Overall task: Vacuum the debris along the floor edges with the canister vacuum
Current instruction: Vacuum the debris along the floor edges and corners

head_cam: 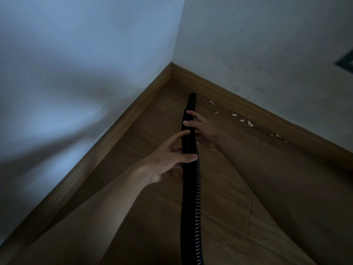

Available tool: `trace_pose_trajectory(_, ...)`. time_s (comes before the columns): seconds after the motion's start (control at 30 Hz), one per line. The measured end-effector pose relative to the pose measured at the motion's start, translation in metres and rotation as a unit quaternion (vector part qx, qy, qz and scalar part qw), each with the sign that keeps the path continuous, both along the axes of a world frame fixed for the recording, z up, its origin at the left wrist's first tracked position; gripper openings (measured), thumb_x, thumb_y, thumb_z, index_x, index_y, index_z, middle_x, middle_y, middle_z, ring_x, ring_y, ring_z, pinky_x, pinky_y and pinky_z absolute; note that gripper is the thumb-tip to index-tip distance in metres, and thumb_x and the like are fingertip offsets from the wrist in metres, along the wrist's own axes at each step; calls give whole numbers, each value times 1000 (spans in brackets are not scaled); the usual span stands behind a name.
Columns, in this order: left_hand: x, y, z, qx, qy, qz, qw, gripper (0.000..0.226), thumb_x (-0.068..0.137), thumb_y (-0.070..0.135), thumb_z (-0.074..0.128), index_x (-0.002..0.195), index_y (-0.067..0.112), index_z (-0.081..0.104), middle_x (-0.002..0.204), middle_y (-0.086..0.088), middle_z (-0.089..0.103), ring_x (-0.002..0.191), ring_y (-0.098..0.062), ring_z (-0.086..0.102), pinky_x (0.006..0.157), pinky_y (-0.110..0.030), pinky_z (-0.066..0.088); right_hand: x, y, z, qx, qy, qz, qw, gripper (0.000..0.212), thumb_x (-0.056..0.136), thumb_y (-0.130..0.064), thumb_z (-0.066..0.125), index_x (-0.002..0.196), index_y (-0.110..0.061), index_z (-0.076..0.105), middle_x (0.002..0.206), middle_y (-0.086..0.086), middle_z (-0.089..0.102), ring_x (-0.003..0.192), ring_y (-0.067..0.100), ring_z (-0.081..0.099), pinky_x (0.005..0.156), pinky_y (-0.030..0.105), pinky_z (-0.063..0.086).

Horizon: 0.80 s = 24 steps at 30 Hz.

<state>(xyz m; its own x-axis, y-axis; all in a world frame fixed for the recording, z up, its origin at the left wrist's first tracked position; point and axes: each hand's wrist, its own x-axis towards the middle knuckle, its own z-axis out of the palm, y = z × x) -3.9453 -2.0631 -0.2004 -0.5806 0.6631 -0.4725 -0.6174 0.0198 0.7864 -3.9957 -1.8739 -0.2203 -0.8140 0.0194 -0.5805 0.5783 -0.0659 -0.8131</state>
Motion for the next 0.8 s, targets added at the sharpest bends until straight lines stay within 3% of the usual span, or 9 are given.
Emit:
trace_pose_trajectory(0.07, -3, -1, -2, 1, 2, 7, 1000, 70, 81, 8, 75, 131, 50, 51, 110, -1, 74, 97, -25, 73, 84, -47, 56, -5, -3, 0, -1, 2, 6, 1000, 54, 91, -16, 67, 140, -34, 49, 119, 1, 56, 97, 19, 61, 61, 26, 55)
trace_pose_trajectory(0.13, -5, -1, -3, 5, -3, 17, 1000, 70, 81, 6, 75, 132, 49, 51, 112, -4, 73, 96, -25, 73, 79, -44, 58, -9, -5, 0, -1, 5, 16, 1000, 54, 92, -16, 66, 140, -34, 49, 120, 1, 55, 98, 20, 60, 58, 24, 55)
trace_pose_trajectory(0.27, -6, 1, -4, 12, -3, 27, 1000, 70, 81, 6, 74, 132, 48, 51, 113, -5, 73, 94, -24, 73, 67, -35, 60, -14, -3, 0, -12, 4, 24, 1000, 55, 91, -17, 67, 140, -35, 49, 122, 1, 54, 104, 22, 59, 70, 30, 55)
trace_pose_trajectory(0.4, -4, 7, -4, 15, -8, 22, 1000, 68, 82, 4, 73, 131, 47, 53, 109, -3, 74, 87, -19, 73, 61, -26, 56, -10, 4, -2, -7, 9, 14, 1000, 56, 90, -17, 68, 140, -35, 49, 123, 2, 55, 103, 21, 59, 71, 31, 54)
trace_pose_trajectory(0.57, 1, 18, -3, 8, -1, -12, 1000, 68, 82, 7, 75, 130, 49, 53, 110, -2, 74, 95, -25, 71, 76, -38, 56, 7, 20, -4, -5, 12, -14, 1000, 54, 91, -16, 67, 139, -33, 50, 120, 2, 56, 98, 20, 60, 71, 31, 52)
trace_pose_trajectory(0.8, 11, 31, 2, 2, -6, -47, 999, 68, 82, 6, 75, 130, 49, 54, 113, 2, 72, 105, -26, 69, 73, -36, 58, 30, 39, -2, -5, 13, -57, 998, 54, 89, -14, 68, 138, -32, 51, 126, 6, 56, 96, 20, 60, 70, 31, 50)
